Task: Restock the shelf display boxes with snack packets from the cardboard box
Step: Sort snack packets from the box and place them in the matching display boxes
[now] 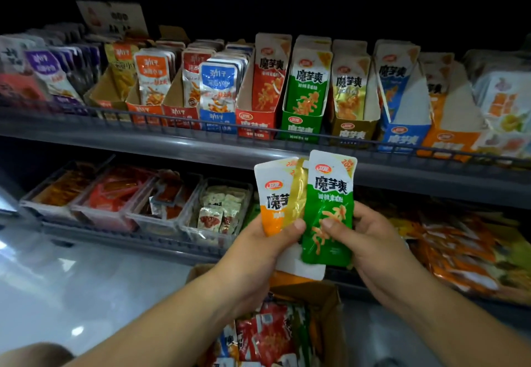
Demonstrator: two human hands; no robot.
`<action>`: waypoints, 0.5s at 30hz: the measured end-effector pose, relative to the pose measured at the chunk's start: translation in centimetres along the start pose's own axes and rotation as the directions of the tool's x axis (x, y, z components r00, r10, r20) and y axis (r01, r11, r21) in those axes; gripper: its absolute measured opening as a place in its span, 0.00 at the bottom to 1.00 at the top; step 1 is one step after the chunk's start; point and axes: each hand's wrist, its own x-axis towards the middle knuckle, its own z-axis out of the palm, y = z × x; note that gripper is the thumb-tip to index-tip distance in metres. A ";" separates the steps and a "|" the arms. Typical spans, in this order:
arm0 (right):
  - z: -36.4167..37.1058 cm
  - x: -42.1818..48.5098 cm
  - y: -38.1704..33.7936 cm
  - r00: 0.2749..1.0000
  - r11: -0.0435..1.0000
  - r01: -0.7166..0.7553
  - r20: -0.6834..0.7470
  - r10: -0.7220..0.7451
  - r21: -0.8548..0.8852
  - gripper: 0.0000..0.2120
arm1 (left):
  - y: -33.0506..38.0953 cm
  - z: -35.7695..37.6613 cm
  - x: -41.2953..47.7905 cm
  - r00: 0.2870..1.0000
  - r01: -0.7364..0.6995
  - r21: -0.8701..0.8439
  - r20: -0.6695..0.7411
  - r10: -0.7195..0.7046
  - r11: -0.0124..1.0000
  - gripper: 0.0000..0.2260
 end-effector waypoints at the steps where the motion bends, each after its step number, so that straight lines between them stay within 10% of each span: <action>1: -0.2 0.2 0.1 1.000 1.000 -0.015 -0.009 0.016 0.011 0.11 | 0.1 0.0 0.1 1.000 0.023 -0.040 0.000 -0.023 0.999 0.15; 15: -1.5 0.5 1.0 0.994 0.991 -0.101 -0.043 0.105 0.093 0.15 | -0.6 -1.3 0.5 0.992 -0.020 0.158 -0.122 0.040 0.987 0.12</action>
